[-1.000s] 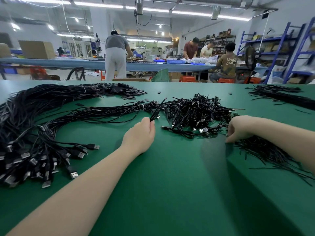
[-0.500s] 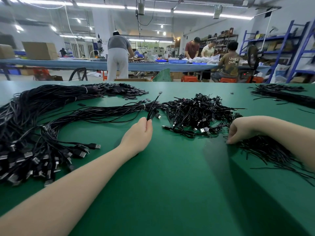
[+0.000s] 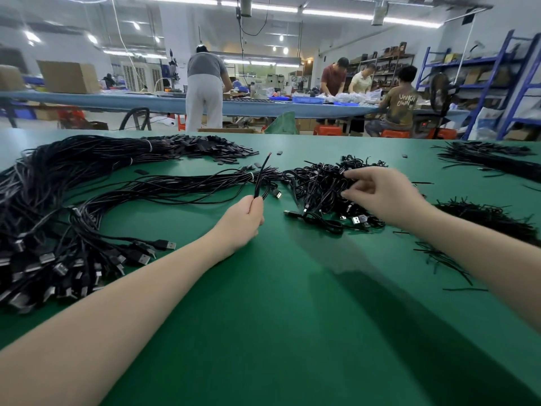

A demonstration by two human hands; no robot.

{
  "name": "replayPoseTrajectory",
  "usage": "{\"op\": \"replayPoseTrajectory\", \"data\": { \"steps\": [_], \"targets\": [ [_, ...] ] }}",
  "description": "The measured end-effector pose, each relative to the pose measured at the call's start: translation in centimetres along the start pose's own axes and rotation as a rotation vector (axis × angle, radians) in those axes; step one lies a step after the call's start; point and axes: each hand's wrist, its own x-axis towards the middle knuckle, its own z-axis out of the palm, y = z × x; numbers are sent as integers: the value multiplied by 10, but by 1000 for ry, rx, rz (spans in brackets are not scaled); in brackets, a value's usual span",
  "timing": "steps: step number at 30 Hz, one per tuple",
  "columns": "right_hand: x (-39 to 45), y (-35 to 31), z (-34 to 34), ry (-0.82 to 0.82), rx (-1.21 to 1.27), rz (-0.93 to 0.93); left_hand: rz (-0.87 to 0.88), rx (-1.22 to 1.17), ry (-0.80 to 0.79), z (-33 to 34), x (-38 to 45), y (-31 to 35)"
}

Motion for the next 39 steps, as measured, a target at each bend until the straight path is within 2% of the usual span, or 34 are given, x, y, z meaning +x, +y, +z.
{"op": "replayPoseTrajectory", "data": {
  "steps": [3, 7, 11, 15, 18, 20, 23, 25, 27, 29, 31, 33, 35, 37, 39],
  "targets": [
    [1, -36, 34, 157, 111, -129, -14, -43, -53, -3, 0, 1],
    [-10, -62, 77, 304, 211, -292, 24, 30, -23, -2, -2, 2],
    [-19, -56, 98, 405, 235, -390, 114, 290, -12, -1, -6, 2],
    [-20, -53, 98, 386, 265, -407, 199, 574, -35, 3, -12, 4],
    [-22, -54, 98, 370, 211, -437, 222, 638, -36, 4, -16, 7],
    [-24, -58, 95, 398, 132, -520, 248, 726, 2, 5, -20, 11],
    [-23, -67, 82, 380, -247, -700, 302, 955, 38, 18, -27, 17],
    [-16, -78, 65, 214, -414, -596, 280, 1125, 73, 21, -28, 17],
    [-3, -80, 42, 6, -373, -386, 310, 1235, 115, 17, -31, 21],
    [9, -70, 20, -279, -167, -198, 577, 1362, 140, 16, -34, 22],
    [12, -53, 7, -484, 109, -20, 826, 1320, 96, 16, -40, 28],
    [7, -35, 6, -647, 416, 161, 972, 1218, 52, 17, -42, 31],
    [-2, -27, 18, -727, 751, 302, 958, 1042, 33, 16, -44, 32],
    [-8, -31, 37, -689, 1081, 390, 758, 759, 30, 15, -43, 29],
    [-11, -42, 58, -568, 1292, 437, 537, 428, 24, 14, -40, 22]
  ]
}}
